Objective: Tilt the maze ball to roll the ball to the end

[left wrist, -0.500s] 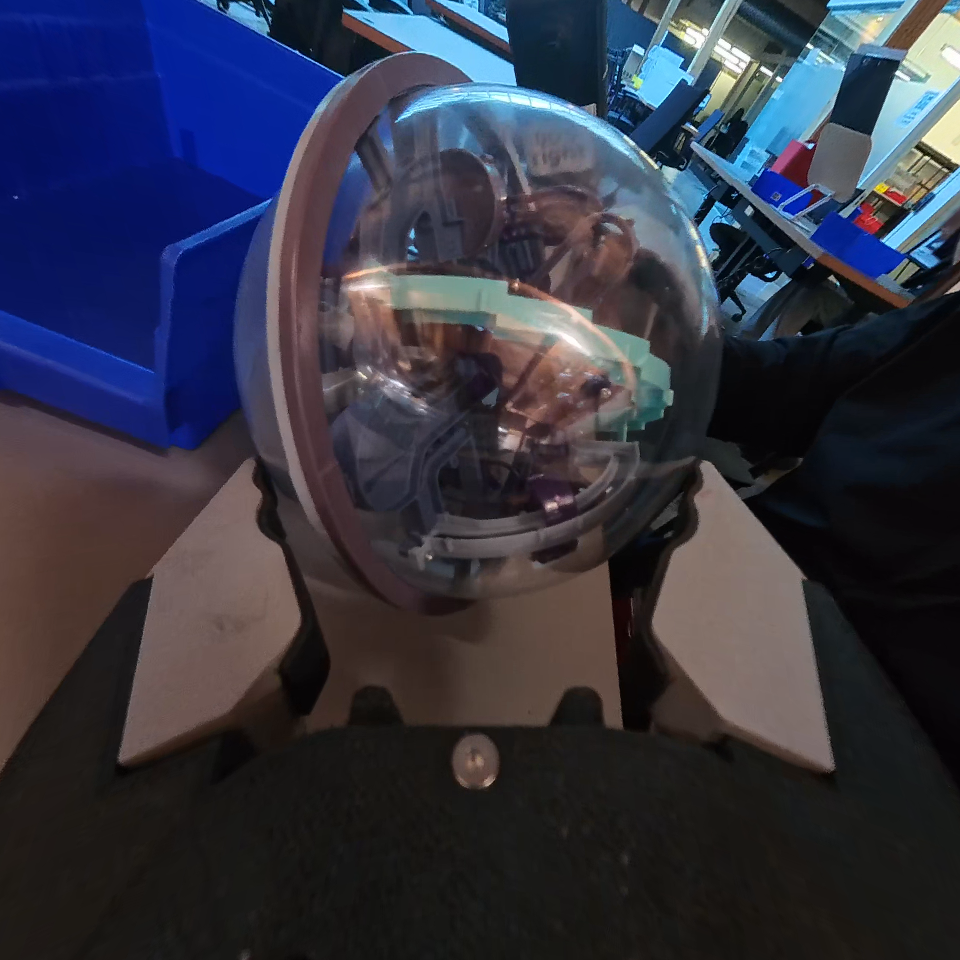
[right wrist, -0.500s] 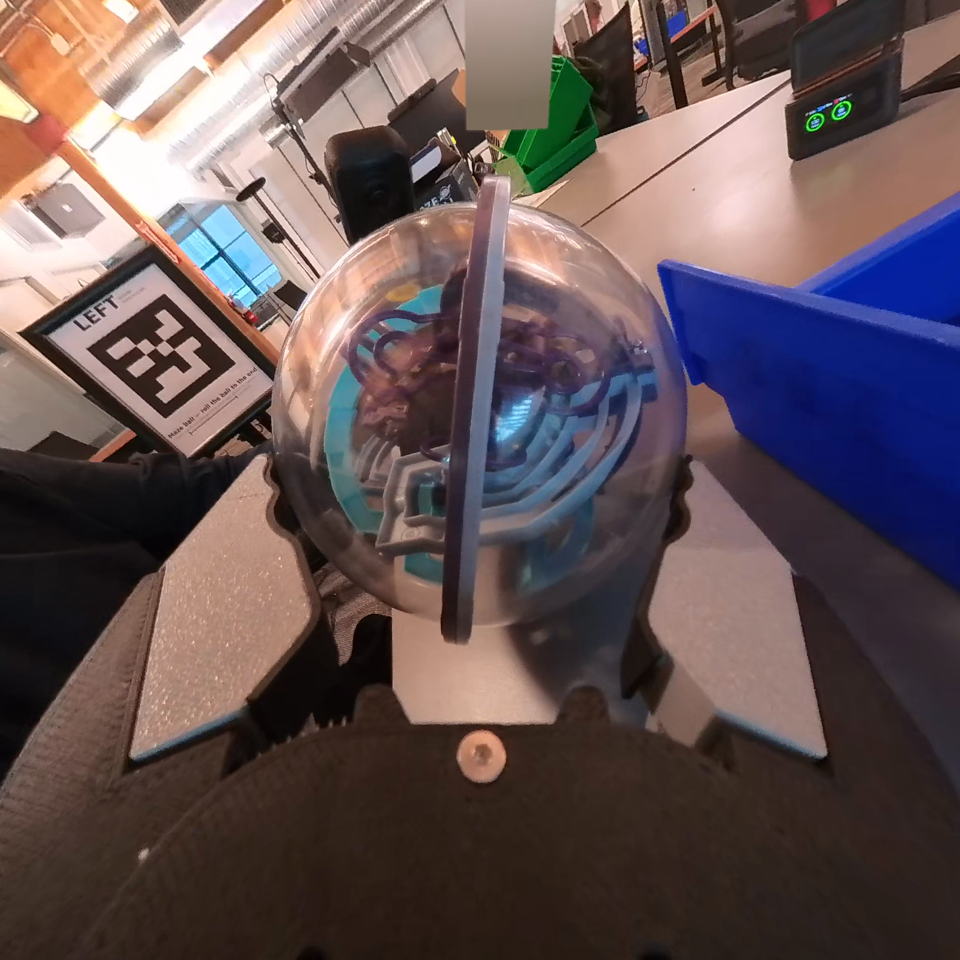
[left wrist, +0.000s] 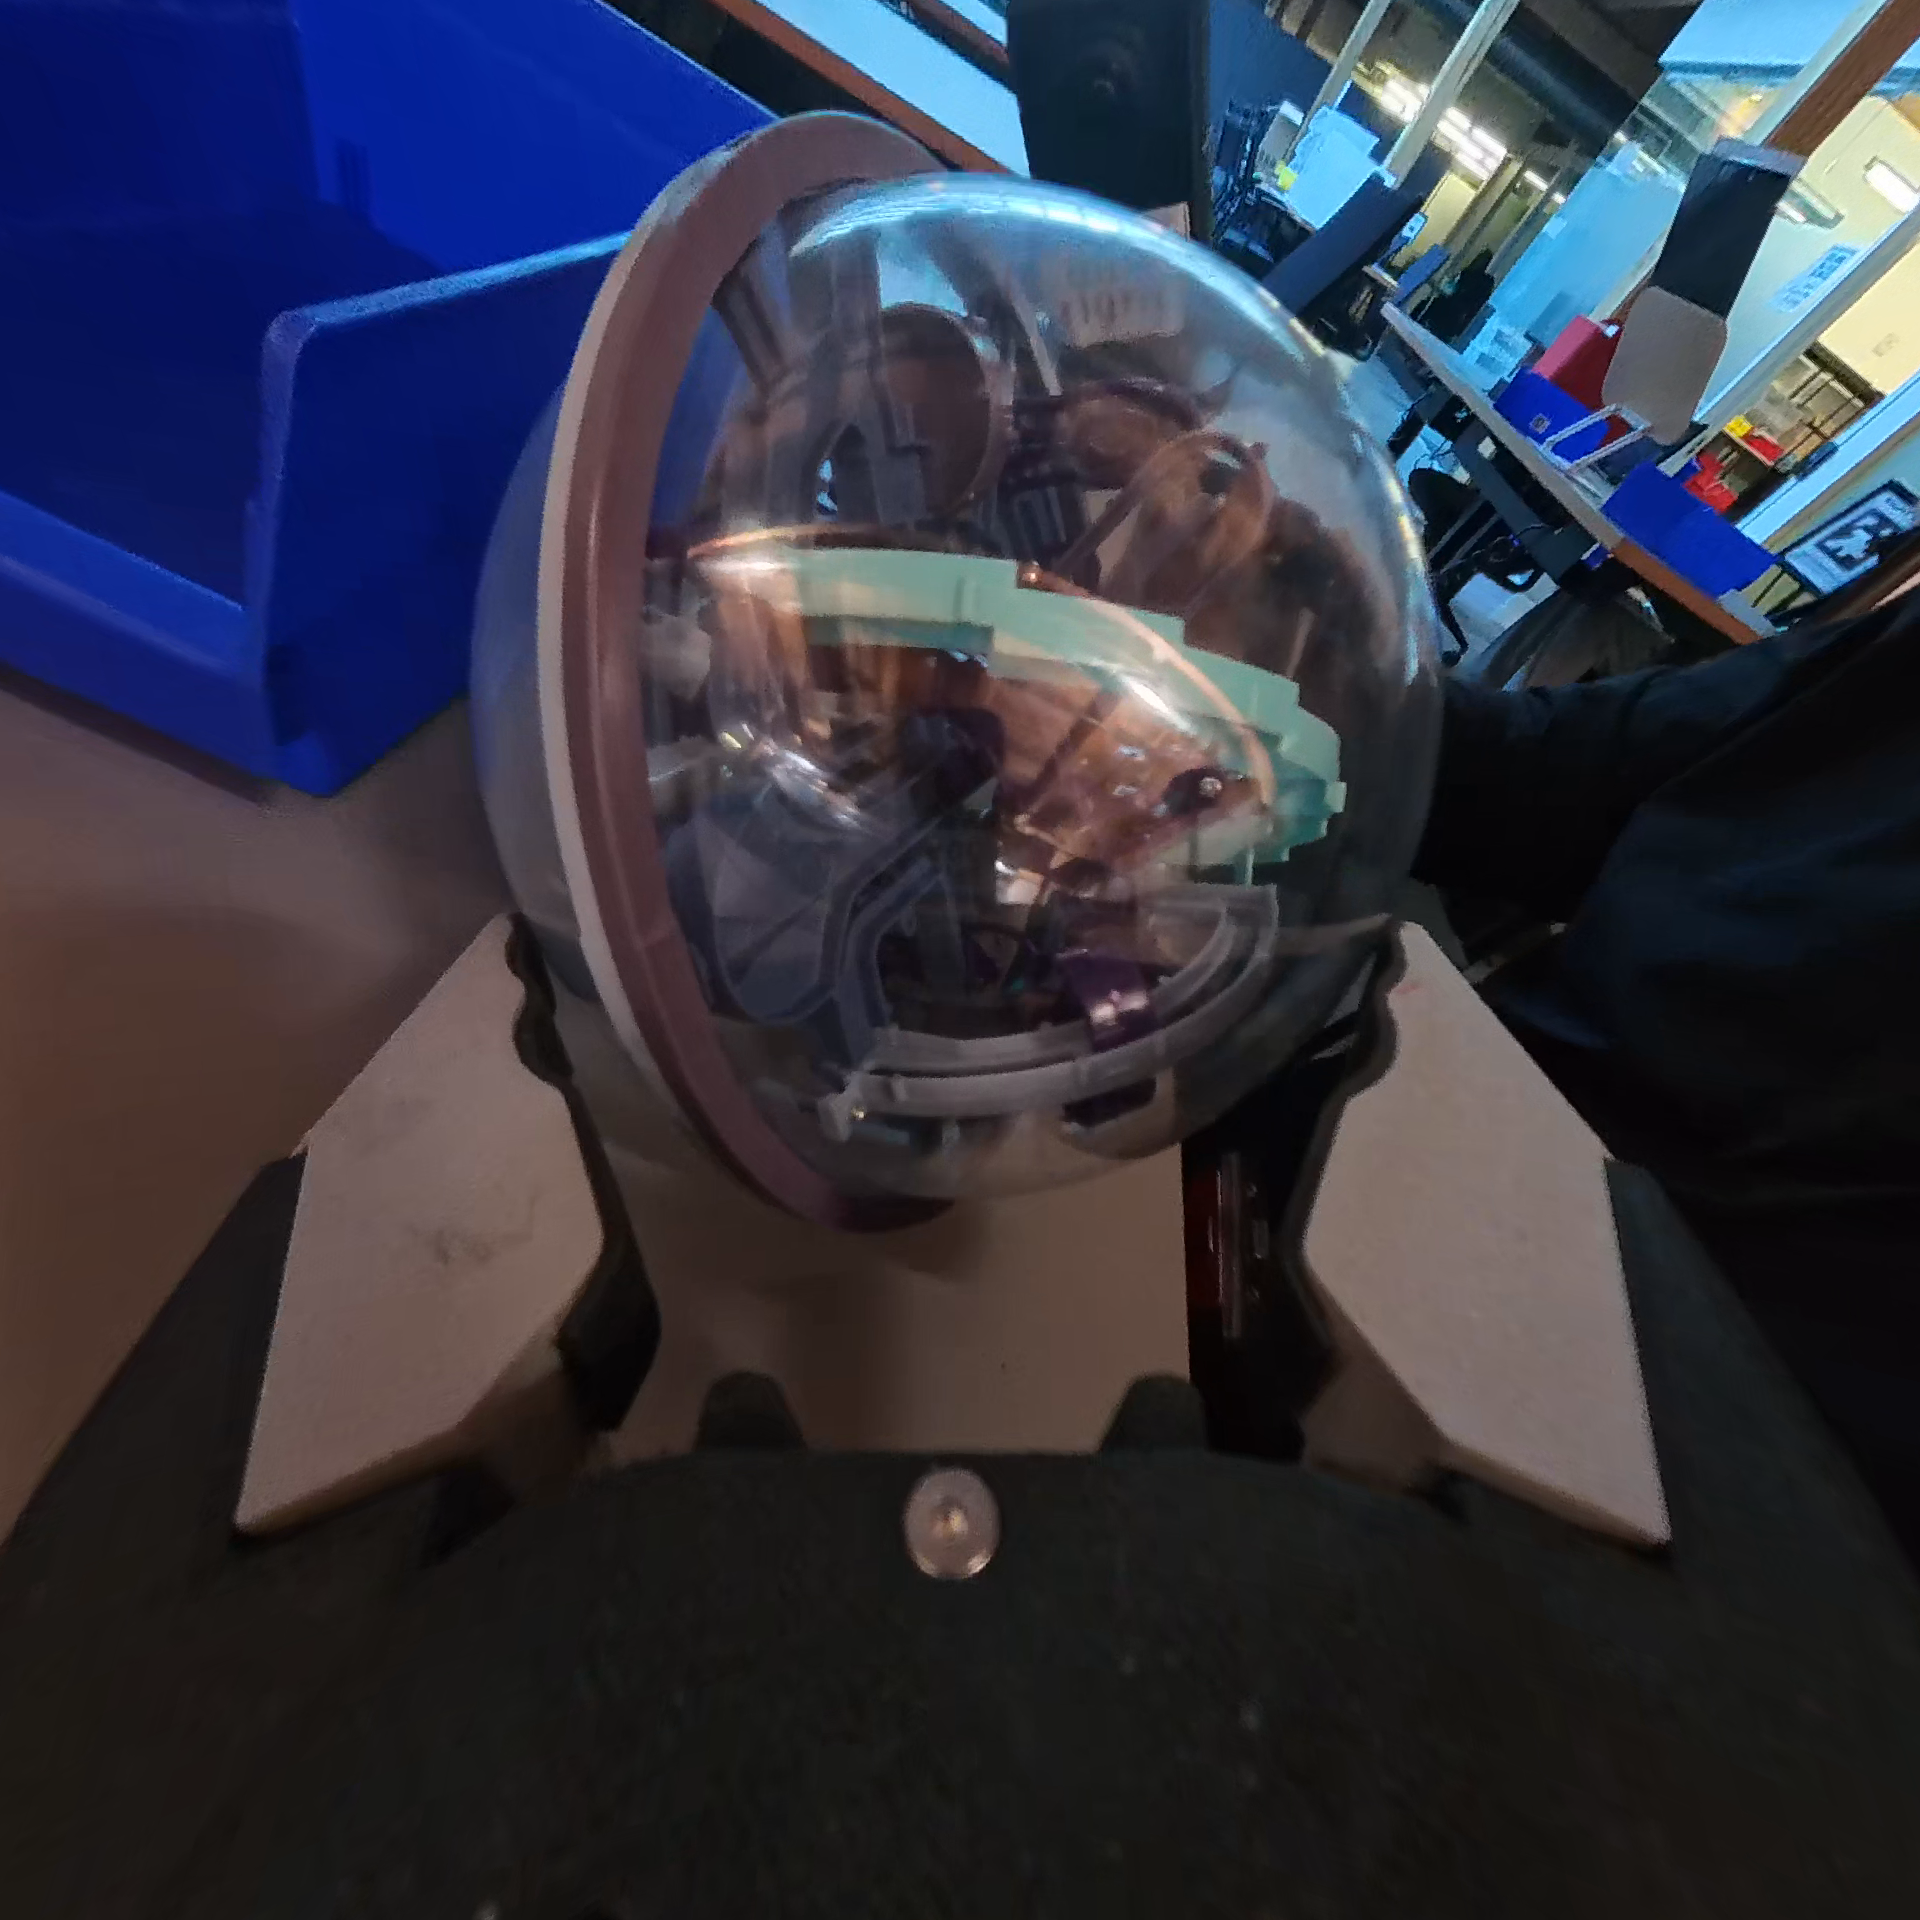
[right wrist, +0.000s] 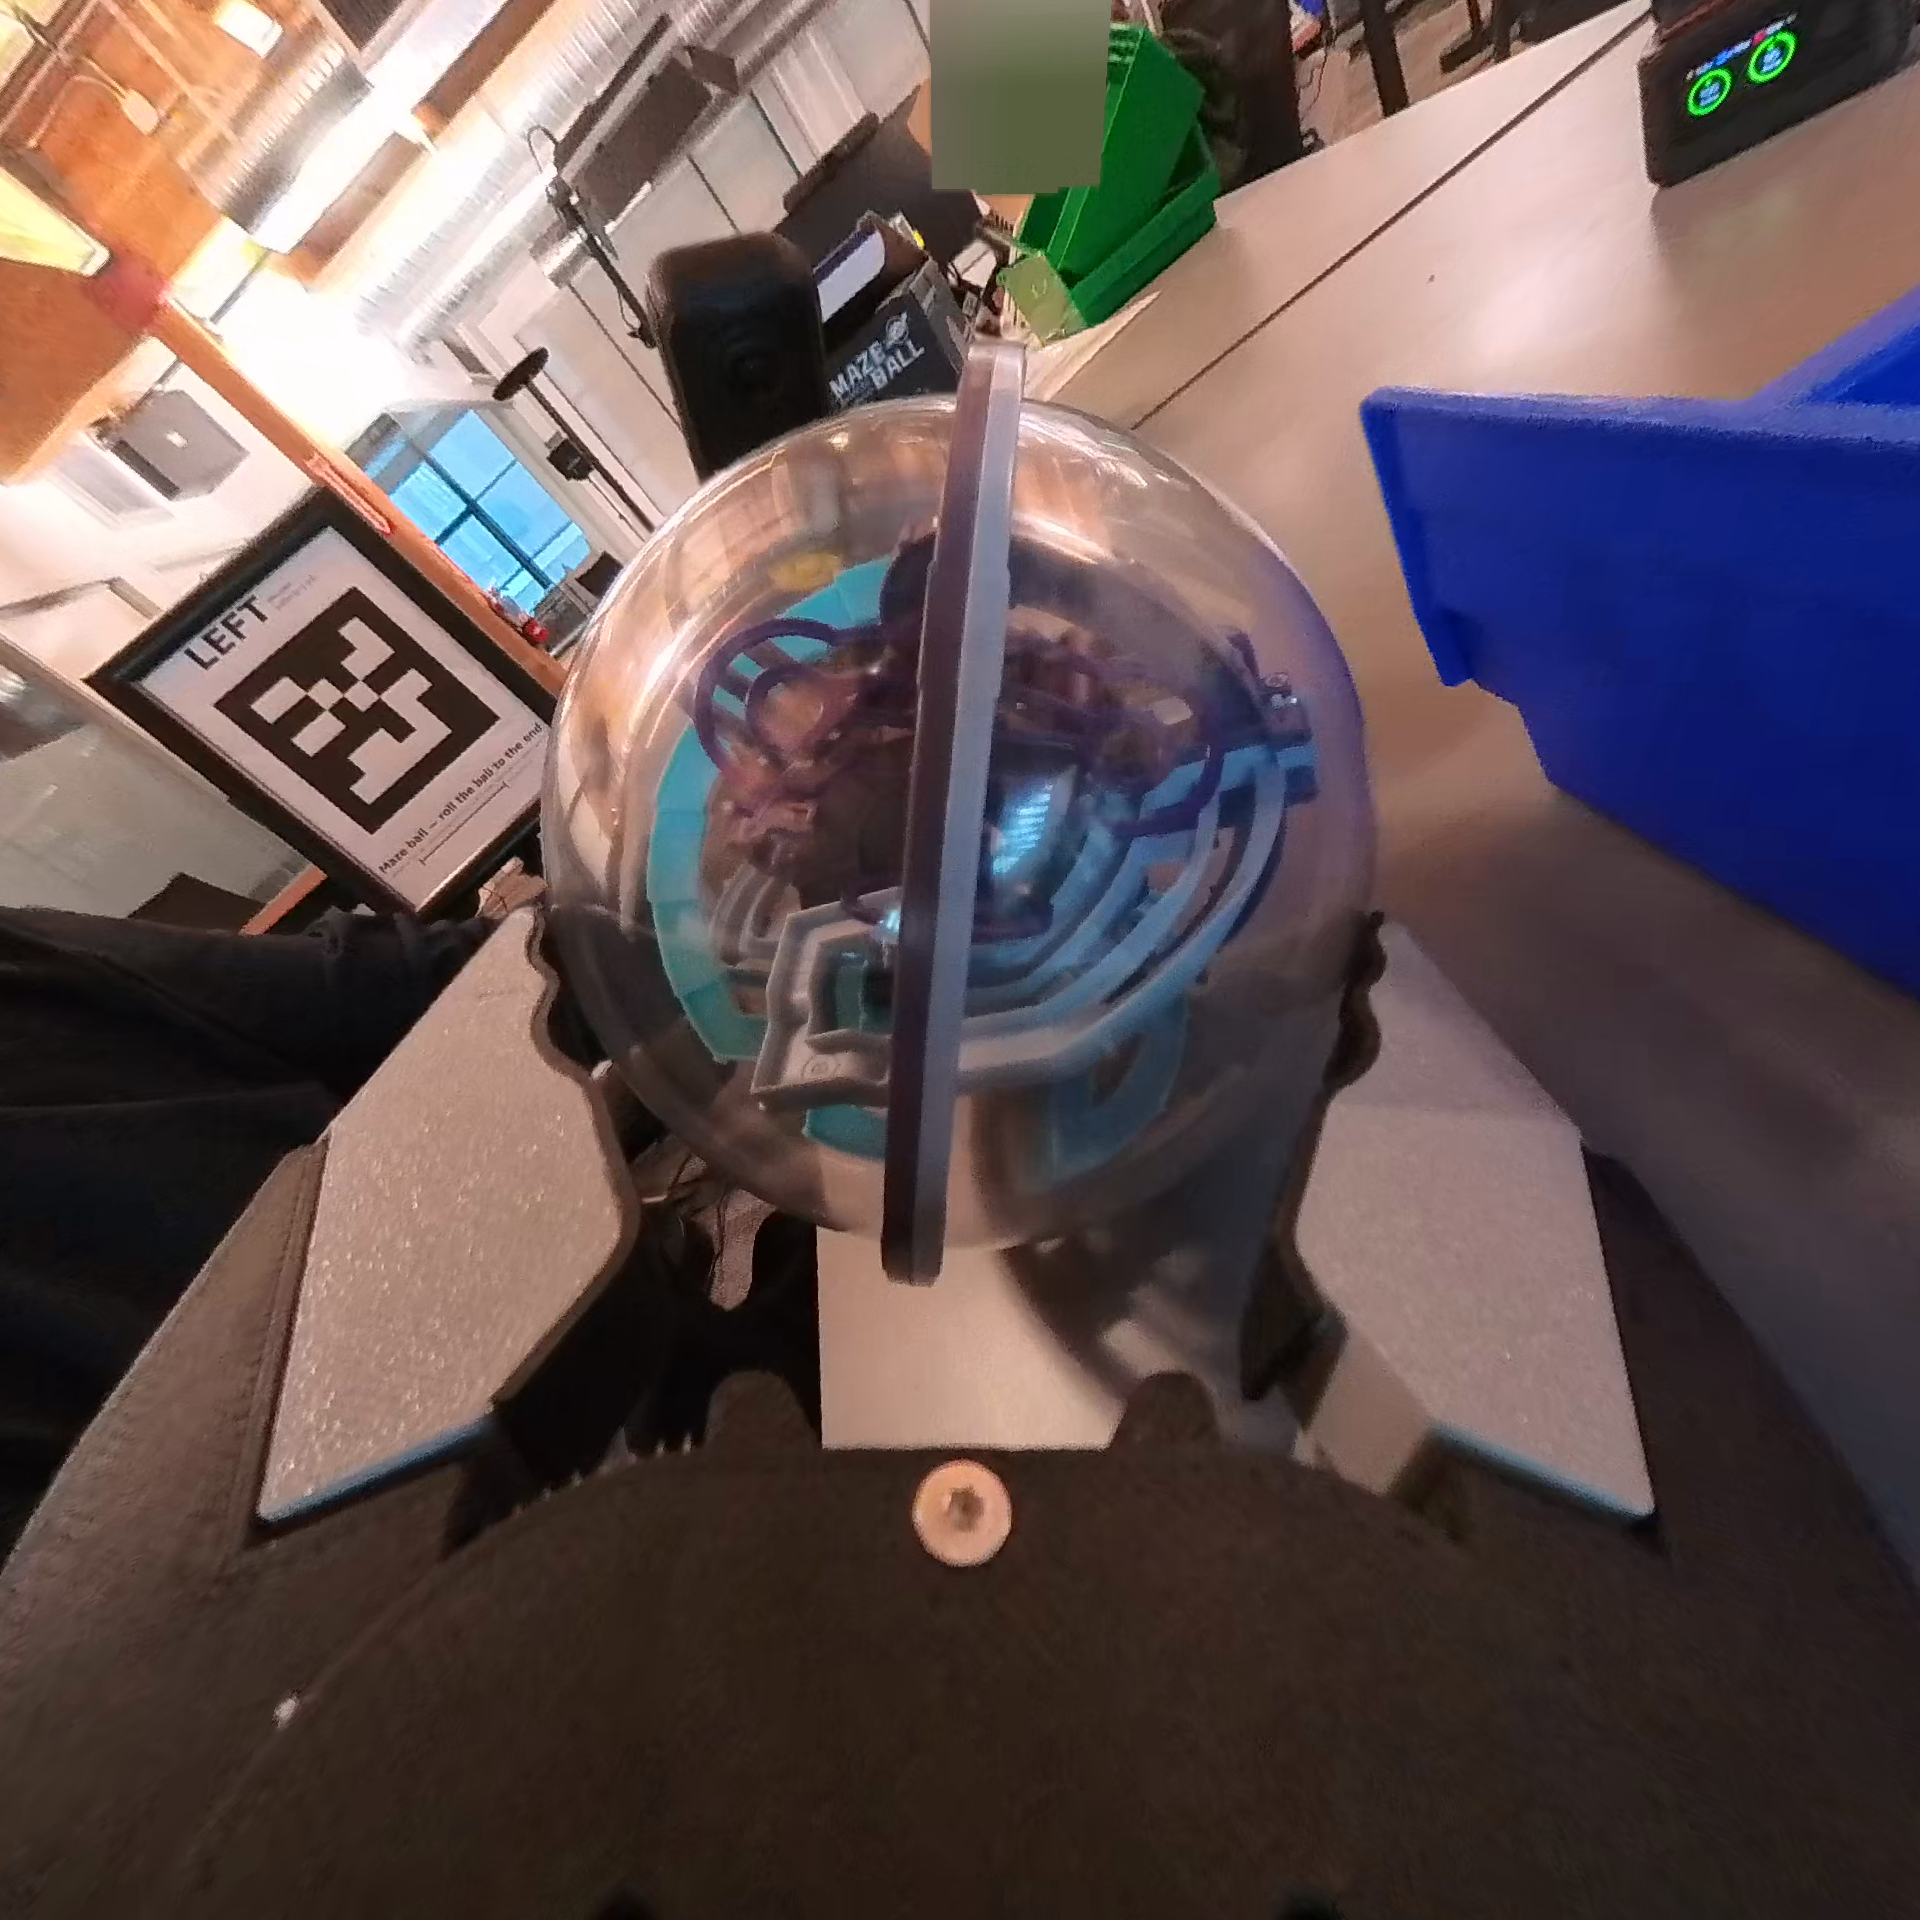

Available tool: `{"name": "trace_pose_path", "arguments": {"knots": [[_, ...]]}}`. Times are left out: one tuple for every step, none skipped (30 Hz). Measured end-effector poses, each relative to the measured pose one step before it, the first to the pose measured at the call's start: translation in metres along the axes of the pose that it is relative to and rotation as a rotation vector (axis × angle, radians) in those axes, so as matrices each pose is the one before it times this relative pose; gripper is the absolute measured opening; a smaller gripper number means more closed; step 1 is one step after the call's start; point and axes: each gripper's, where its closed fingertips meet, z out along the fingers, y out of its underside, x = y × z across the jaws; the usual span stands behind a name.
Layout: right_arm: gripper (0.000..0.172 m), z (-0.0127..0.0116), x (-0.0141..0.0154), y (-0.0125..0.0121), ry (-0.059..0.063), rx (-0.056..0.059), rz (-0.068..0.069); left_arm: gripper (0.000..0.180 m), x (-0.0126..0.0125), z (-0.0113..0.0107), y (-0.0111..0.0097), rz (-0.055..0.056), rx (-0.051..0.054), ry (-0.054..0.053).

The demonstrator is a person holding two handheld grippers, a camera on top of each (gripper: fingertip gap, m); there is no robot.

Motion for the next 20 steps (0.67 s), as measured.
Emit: {"name": "trace_pose_path", "arguments": {"knots": [[0.141,0.00058,-0.00016,-0.00017,0.0007,0.0012,-0.0027,0.148,-0.00002,-0.0005,0.00047,-0.0009,0.0003,-0.0005],[0.141,0.00035,-0.00023,-0.00002,0.0008,-0.0035,-0.0043,0.148,0.0001,-0.00031,0.00043,0.0027,-0.0021,-0.0009],[0.141,0.00015,-0.00006,0.00011,0.0008,-0.0053,-0.0063,0.148,-0.00021,-0.00011,0.00017,0.0055,0.0004,-0.0014],[0.142,-0.00007,0.00014,-0.00031,0.0021,-0.0026,-0.0097,0.148,-0.00031,0.00016,0.00014,0.0065,0.0015,-0.0011],[0.142,-0.00021,0.00025,-0.00099,0.0041,0.0024,-0.0169,0.148,-0.00054,0.00056,0.0006,0.0097,0.0007,-0.0017],[0.141,-0.00044,0.00004,-0.00179,0.0053,0.0077,-0.0283,0.148,-0.00054,0.00075,0.00079,0.0121,0.0006,-0.0011],[0.141,-0.00066,-0.00029,-0.00214,0.0055,0.0091,-0.0344,0.148,0.00012,0.00084,0.00049,0.0075,0.002,0.0031],[0.141,-0.00066,-0.00081,-0.00198,0.0035,0.0062,-0.031,0.148,0.00066,0.00038,0.00043,-0.0014,-0.0029,0.0079],[0.142,-0.00032,-0.00051,-0.00097,0.0006,0.0005,-0.0194,0.147,0.00051,0.00008,-0.00031,-0.0011,0.0009,0.008],[0.142,-0.0001,0.00018,0.00005,-0.0017,-0.0033,-0.0013,0.147,-0.00016,0.00007,-0.00064,-0.0019,0.0027,0.0047],[0.141,-0.00035,0.00065,0.00062,-0.0034,-0.0051,0.0095,0.147,-0.00046,-0.00019,-0.00148,-0.0068,0.008,0.0048],[0.141,-0.00052,0.00073,0.00094,-0.005,-0.0065,0.011,0.146,-0.00034,-0.00054,-0.00191,-0.0089,0.0122,0.0084],[0.141,-0.00073,0.00048,0.00086,-0.005,-0.0041,0.0084,0.145,-0.00022,-0.0007,-0.00181,-0.0106,0.0115,0.0117],[0.141,-0.00068,0.0006,0.00046,-0.0032,-0.0014,0.0047,0.144,-0.00029,-0.00063,-0.00122,-0.0126,0.008,0.0117],[0.14,-0.00067,0.00071,0.00049,-0.002,-0.0025,0.0021,0.143,-0.00056,-0.0005,-0.00089,-0.013,0.0056,0.0109],[0.14,-0.00052,0.00062,0.00028,-0.0016,-0.0026,0.0009,0.142,-0.00055,-0.00062,-0.00093,-0.013,0.0055,0.0113],[0.14,-0.00038,0.00072,0.00002,-0.0006,-0.0003,-0.0004,0.141,-0.00072,-0.00091,-0.00119,-0.0135,0.0068,0.0113],[0.139,-0.00025,0.00105,-0.00012,0.0011,0.0005,-0.0009,0.14,-0.0012,-0.00094,-0.00192,-0.0109,0.0122,0.0063],[0.139,-0.00015,0.00104,0.00019,0.0006,-0.0015,-0.0009,0.139,-0.00106,-0.00097,-0.00225,-0.0052,0.0138,0.0022],[0.139,-0.00009,0.00069,0.00059,-0.0019,-0.0035,-0.0017,0.139,-0.00055,-0.0008,-0.00167,0.0005,0.0096,0.0014]]}}
